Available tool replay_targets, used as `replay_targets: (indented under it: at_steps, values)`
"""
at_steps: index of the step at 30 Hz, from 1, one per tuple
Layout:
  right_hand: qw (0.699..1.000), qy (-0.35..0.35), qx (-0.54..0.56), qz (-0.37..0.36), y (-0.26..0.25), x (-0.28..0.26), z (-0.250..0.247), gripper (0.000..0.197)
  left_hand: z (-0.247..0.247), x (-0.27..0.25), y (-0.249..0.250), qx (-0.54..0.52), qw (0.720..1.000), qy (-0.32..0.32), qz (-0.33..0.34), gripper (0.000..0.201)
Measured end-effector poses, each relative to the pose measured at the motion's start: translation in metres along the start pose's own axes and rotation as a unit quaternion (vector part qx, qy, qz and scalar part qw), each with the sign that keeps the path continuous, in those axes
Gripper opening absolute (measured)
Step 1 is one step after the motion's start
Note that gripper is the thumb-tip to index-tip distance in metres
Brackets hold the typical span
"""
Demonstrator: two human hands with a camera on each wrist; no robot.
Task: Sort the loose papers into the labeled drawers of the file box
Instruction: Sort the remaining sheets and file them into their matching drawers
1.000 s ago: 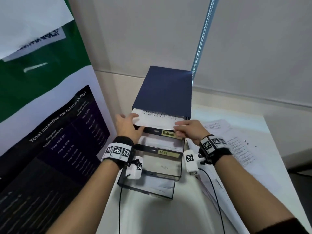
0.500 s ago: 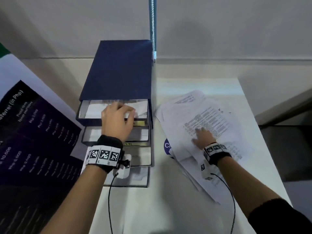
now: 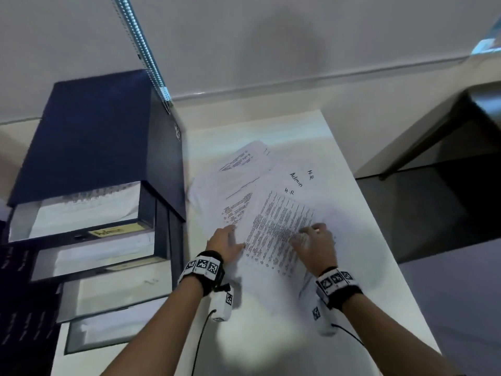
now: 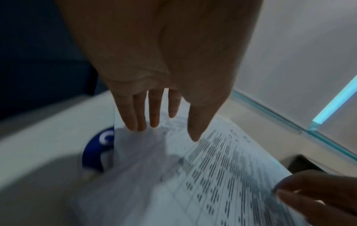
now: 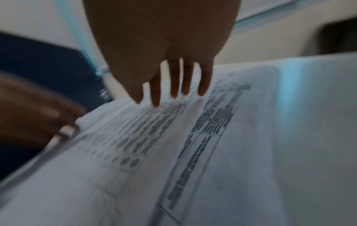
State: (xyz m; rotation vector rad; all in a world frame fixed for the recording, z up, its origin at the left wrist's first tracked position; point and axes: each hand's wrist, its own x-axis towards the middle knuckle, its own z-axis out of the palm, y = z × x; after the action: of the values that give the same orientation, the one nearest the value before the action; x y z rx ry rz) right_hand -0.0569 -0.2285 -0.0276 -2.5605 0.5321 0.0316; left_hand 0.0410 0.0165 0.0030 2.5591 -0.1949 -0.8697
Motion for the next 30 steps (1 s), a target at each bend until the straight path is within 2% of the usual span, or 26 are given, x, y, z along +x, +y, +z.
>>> replay_targets:
  at_steps: [1,3,4,6,9,11,12,13,16,18,21,24,27,28,30]
  values:
    - [0.995,0.0,0.035,0.089,0.005,0.003,-0.001,0.062,0.008,0.002,0.005,-0.015,1.0,0.017,-0.002,0.041]
    - [0.97,-0.018,0.135,0.203,0.008,0.011,0.0,0.093,0.021,0.003,0.015,-0.066,0.997,0.042,0.006,0.023]
    - [0.956,-0.025,0.18,0.228,0.008,0.015,0.002,0.1,0.026,0.002,0.021,-0.1,0.994,0.039,0.009,0.019]
    - [0.938,-0.024,0.242,0.248,0.008,0.019,0.007,0.099,0.038,0.001,0.028,-0.151,0.988,0.027,-0.003,0.025]
    - [0.935,-0.014,0.262,0.238,0.015,0.019,0.01,0.073,0.046,-0.001,0.031,-0.189,0.981,0.041,-0.016,0.028]
    - [0.925,-0.044,0.299,0.231,0.021,0.014,0.006,0.044,0.047,-0.005,0.031,-0.246,0.966,0.07,-0.024,0.017]
    - [0.918,-0.065,0.317,0.232,0.026,0.01,0.005,0.034,0.047,-0.005,0.029,-0.277,0.957,0.086,-0.025,0.007]
    - [0.915,-0.074,0.324,0.23,0.03,0.006,0.003,0.028,0.048,-0.006,0.027,-0.302,0.947,0.104,-0.027,0.008]
    - [0.925,-0.046,0.313,0.209,0.044,-0.004,-0.003,0.027,0.049,-0.007,0.02,-0.357,0.924,0.129,-0.04,0.031]
    - [0.931,-0.031,0.312,0.188,0.05,-0.007,-0.006,0.03,0.049,-0.008,0.017,-0.368,0.92,0.124,-0.06,0.038]
    - [0.937,-0.028,0.282,0.203,0.058,-0.01,-0.006,0.034,0.05,-0.013,0.01,-0.38,0.913,0.134,-0.063,0.025]
    - [0.935,0.007,0.278,0.22,0.068,-0.017,-0.012,0.028,0.05,-0.012,-0.009,-0.389,0.898,0.183,-0.088,0.044]
    - [0.933,-0.028,0.293,0.208,0.072,-0.024,-0.016,0.035,0.041,-0.017,-0.01,-0.374,0.913,0.137,-0.087,0.026]
    - [0.932,-0.057,0.301,0.195,0.068,-0.026,-0.013,0.039,0.04,-0.02,-0.006,-0.361,0.923,0.103,-0.086,0.034]
    - [0.939,-0.11,0.289,0.151,0.052,-0.03,-0.007,0.043,0.042,-0.024,0.003,-0.305,0.945,0.063,-0.095,0.078]
